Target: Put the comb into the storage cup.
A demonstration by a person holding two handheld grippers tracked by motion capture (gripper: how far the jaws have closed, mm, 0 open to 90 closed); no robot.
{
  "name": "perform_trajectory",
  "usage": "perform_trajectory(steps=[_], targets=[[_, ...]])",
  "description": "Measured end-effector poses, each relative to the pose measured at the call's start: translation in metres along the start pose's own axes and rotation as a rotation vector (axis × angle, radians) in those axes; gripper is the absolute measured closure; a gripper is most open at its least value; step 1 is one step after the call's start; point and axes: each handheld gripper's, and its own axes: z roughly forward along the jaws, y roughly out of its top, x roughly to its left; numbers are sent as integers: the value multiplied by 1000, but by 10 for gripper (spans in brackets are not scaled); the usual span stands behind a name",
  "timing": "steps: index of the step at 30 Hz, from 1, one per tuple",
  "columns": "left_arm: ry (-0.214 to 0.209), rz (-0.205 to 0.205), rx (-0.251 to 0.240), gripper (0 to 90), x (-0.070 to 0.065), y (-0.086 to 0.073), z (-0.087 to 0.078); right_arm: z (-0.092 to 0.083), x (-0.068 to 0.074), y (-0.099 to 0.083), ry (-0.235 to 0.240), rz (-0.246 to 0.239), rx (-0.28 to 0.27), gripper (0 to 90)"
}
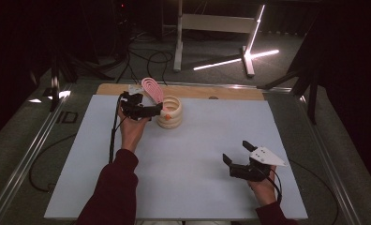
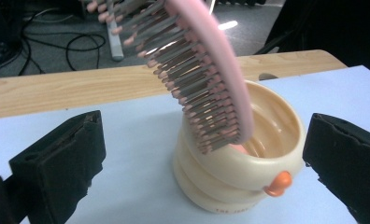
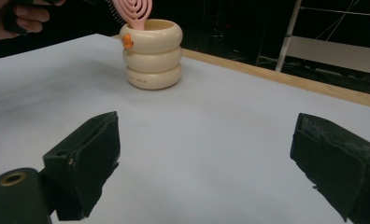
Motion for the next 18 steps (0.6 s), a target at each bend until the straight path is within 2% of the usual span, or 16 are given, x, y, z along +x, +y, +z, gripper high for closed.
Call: perform_trajectory(steps=[10,18], targets=[[-68,29,-48,0,3,1,-25,0,1,1,1,-2,0,87],[-103,85,-64,0,8,-11,-50,0,2,1,3,-3,1,87]])
